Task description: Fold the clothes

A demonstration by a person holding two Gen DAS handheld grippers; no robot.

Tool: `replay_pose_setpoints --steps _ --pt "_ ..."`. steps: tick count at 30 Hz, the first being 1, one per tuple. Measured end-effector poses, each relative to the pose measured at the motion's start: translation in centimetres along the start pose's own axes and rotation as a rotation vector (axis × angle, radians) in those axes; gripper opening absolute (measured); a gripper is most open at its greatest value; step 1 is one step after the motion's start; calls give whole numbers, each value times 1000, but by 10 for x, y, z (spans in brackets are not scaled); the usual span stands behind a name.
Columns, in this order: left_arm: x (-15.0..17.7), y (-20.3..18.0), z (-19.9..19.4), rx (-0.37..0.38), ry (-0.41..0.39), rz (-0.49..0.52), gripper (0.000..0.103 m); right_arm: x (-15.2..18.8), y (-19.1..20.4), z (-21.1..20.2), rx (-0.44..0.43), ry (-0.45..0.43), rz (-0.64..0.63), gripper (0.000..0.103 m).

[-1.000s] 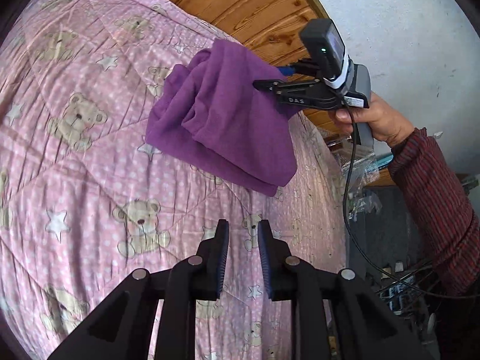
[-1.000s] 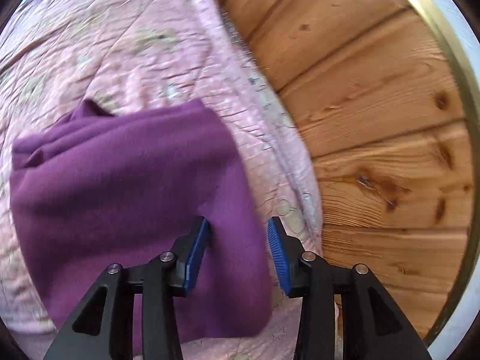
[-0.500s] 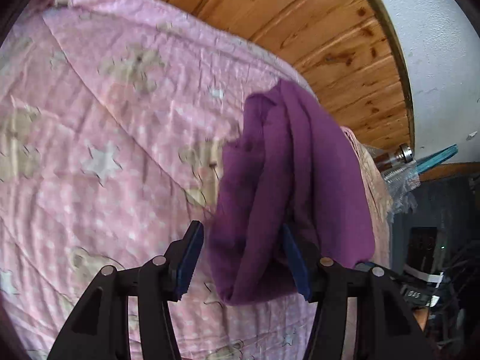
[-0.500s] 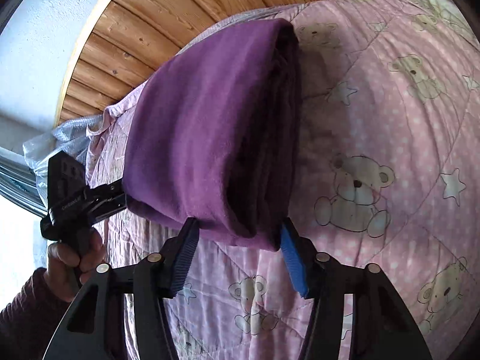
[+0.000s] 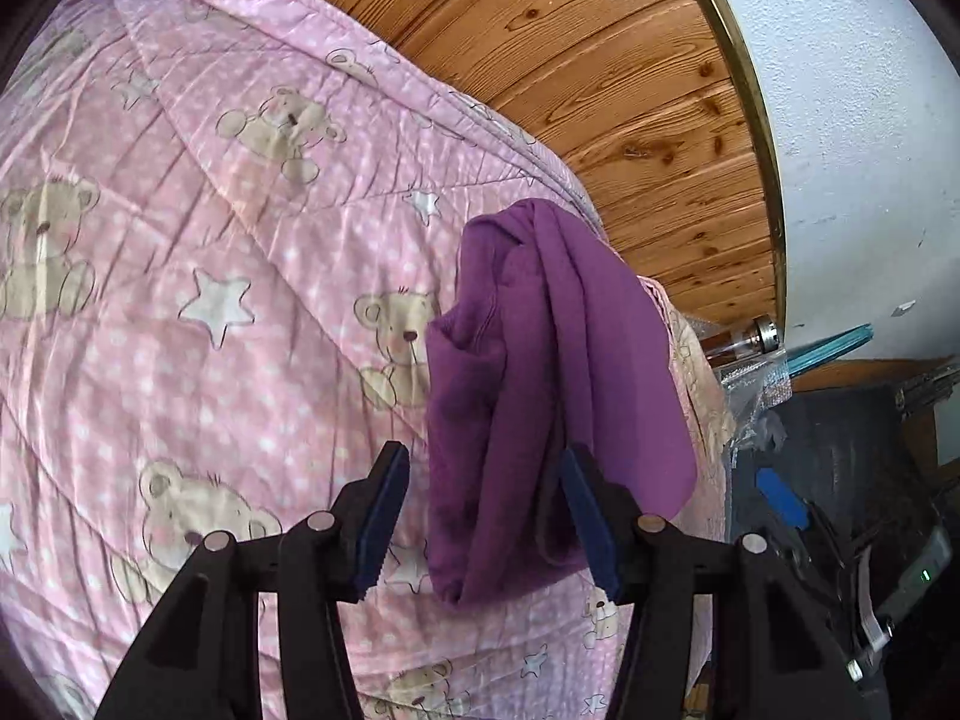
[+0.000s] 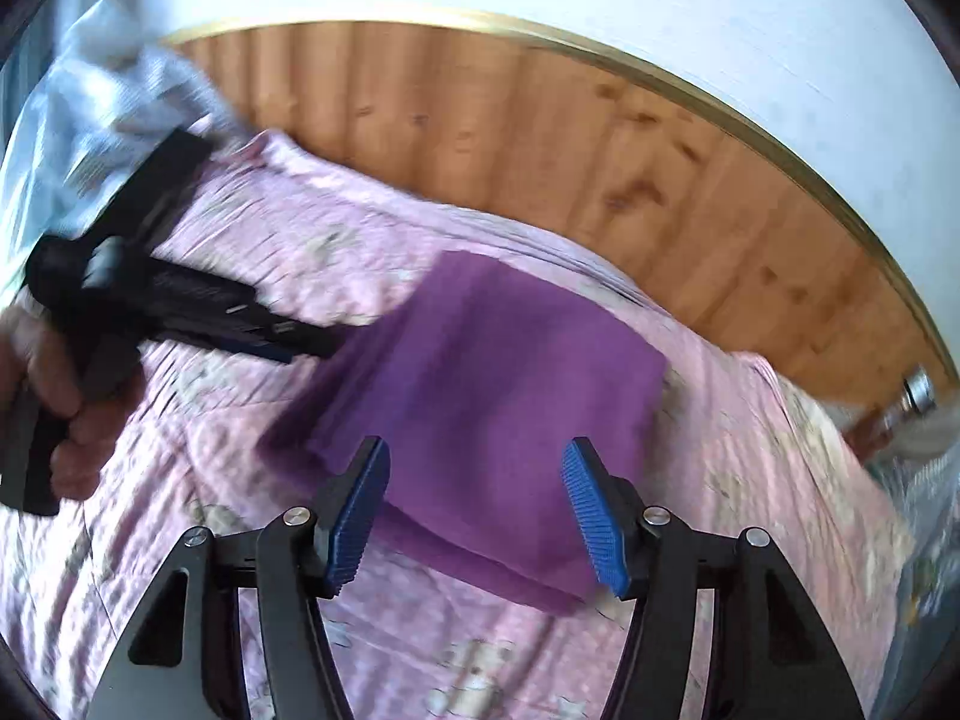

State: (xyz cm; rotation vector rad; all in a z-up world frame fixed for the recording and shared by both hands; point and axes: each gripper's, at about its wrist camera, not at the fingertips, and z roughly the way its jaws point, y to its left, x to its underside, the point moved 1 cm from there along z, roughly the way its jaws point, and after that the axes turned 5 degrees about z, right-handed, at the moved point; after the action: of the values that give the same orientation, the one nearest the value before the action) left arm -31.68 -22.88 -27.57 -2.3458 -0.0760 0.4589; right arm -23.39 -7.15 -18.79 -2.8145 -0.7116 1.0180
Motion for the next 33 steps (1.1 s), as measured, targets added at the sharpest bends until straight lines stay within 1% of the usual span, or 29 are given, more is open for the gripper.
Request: replay_pose_setpoints --steps 2,3,4,5,6,8,11,12,14,15,16,17,18,19,20,21,22,23,24,25,26,27,28,29,30,31,32,33 --pt "-12 -1 13 -23 34 26 55 0 43 27 38 16 -150 62" --pt "-16 -1 19 -37 49 33 55 3 55 42 62 33 -193 60" --pt "-21 -1 25 -46 62 40 55 7 63 57 90 62 -227 42" --pt "-25 0 29 -50 72 47 55 11 68 69 127 99 -254 20" --pt "-28 1 33 -54 82 53 55 15 71 74 126 123 -261 20" --pt "-36 2 35 -58 86 65 55 24 79 68 107 132 -286 18" --pt "-48 6 27 -41 56 61 55 39 88 62 118 120 -343 18" --pt "-54 6 20 -35 23 55 55 41 87 61 119 114 -348 18" --pt "-67 1 0 -30 -79 58 55 39 84 61 106 113 -337 18" --pt "-75 -6 -9 -13 -140 71 55 38 83 60 100 113 -331 18" --pt "-83 -15 -14 19 -176 88 55 38 83 60 99 109 -334 19" --pt "-91 -26 -12 56 -178 113 55 40 84 58 101 102 -339 19" --pt "-98 -38 -4 90 -151 150 55 41 83 56 103 90 -338 19" --pt "-102 -49 8 111 -106 198 55 42 82 54 101 75 -329 21" --pt "-103 -58 25 108 -50 249 55 43 77 49 91 61 -309 27" --pt "-101 -59 45 68 16 289 55 40 69 42 62 59 -263 33" --pt "-97 -54 66 -8 81 305 56 37 60 33 31 55 -205 39" --pt "-93 -42 82 -60 125 292 57 32 42 20 -2 40 -99 40" --pt "-92 -33 85 -38 119 261 59 28 21 5 -15 12 13 41" --pt "-91 -28 80 -9 98 239 60 26 -2 -9 -20 -19 119 45" --pt "-91 -27 76 -6 93 229 60 27 -25 -18 -26 -39 222 46" --pt "-89 -29 69 -9 82 230 60 30 -47 -20 -33 -37 315 46" --pt "-86 -30 63 -14 70 236 60 36 -69 -15 -46 -13 394 46" --pt "-82 -31 58 -21 60 246 60 45 -87 -1 -60 34 457 44" --pt "-77 -32 52 -28 51 256 60 59 -102 18 -70 95 516 44" --pt "-73 -31 48 -41 47 257 60 73 -117 36 -97 157 581 46" --pt "-69 -26 47 -63 51 246 60 86 -130 49 -187 203 677 47" --pt "-65 -22 45 -85 55 235 61 91 -143 46 -245 196 770 47"
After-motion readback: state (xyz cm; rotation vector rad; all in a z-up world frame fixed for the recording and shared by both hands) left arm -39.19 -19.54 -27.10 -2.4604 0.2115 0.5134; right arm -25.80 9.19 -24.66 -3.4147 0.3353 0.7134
